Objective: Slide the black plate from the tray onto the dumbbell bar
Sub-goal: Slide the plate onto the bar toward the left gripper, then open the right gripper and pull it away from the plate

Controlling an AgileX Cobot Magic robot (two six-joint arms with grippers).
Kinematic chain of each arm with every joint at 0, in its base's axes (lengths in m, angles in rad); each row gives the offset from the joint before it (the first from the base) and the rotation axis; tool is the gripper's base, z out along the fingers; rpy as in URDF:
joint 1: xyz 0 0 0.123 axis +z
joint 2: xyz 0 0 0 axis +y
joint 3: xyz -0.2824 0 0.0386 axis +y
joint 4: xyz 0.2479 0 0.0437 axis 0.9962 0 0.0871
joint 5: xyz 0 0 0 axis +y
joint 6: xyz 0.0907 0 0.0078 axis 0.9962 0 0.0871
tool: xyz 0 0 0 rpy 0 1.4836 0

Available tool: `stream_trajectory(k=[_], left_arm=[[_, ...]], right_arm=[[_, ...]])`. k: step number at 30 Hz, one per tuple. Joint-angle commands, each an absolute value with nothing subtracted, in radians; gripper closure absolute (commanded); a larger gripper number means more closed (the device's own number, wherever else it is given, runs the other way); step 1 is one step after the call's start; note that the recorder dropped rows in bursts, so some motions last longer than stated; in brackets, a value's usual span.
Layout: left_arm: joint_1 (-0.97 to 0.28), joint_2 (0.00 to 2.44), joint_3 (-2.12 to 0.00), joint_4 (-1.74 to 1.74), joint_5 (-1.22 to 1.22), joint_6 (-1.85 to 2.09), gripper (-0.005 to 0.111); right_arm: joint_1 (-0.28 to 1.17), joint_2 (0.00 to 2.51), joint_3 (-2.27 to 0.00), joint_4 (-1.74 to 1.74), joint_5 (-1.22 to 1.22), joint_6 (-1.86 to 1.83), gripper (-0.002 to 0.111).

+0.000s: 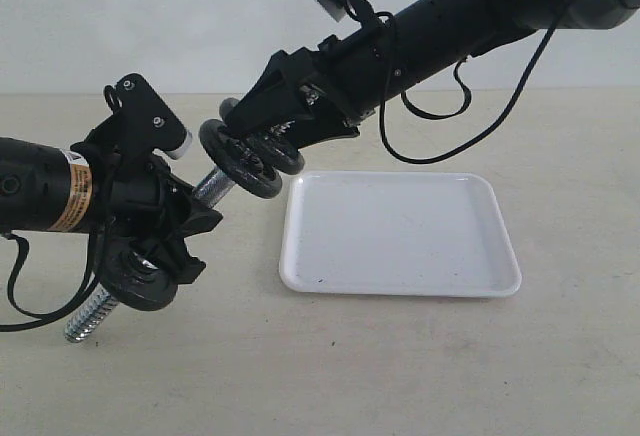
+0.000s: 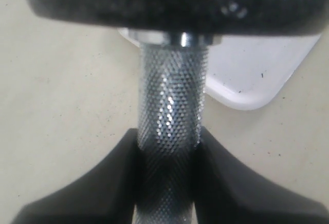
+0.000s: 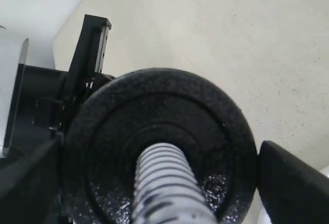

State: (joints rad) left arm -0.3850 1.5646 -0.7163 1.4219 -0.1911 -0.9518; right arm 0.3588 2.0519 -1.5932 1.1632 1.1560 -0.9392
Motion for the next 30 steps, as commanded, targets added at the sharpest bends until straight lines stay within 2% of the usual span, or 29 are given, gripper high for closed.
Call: stream_trajectory(k=[1,4,10,11,12,26,28,30], left_arm=[[-0.384,1.513,-0.768,1.350,-0.209,-0.980,0.102],[-0.384,1.513,-0.768,1.350,-0.209,-0.980,0.102],[-0.384,1.513,-0.768,1.350,-0.209,-0.980,0.102],[-0.384,1.513,-0.768,1.350,-0.209,-0.980,0.102],[-0.384,1.513,-0.768,1.350,-0.209,-0.980,0.102],[-0.384,1.513,-0.768,1.350,-0.209,-0.980,0.102],[-0.384,1.513,-0.768,1.350,-0.209,-0.980,0.102],[-0.384,1.513,-0.768,1.350,-0.209,-0.980,0.102]], right_arm=[[0.358,2.033,-1.605,1.202,1.221,-0.951,0.108],[0.358,2.033,-1.605,1.202,1.221,-0.951,0.091],[0.358,2.033,-1.605,1.202,1.218,-0.920,0.037],[0.358,2.033,-1.605,1.202,1.209,-0.915,0.033],[0.358,2.033,-1.605,1.198,1.200,-0.915,0.030],[0.358,2.033,-1.605,1.199,1.193,-0.903,0.029],[0.358,2.033,-1.605,1.199,1.187,-0.883,0.020],[0.358,2.033,-1.605,1.199,1.173,-0.869,0.004]])
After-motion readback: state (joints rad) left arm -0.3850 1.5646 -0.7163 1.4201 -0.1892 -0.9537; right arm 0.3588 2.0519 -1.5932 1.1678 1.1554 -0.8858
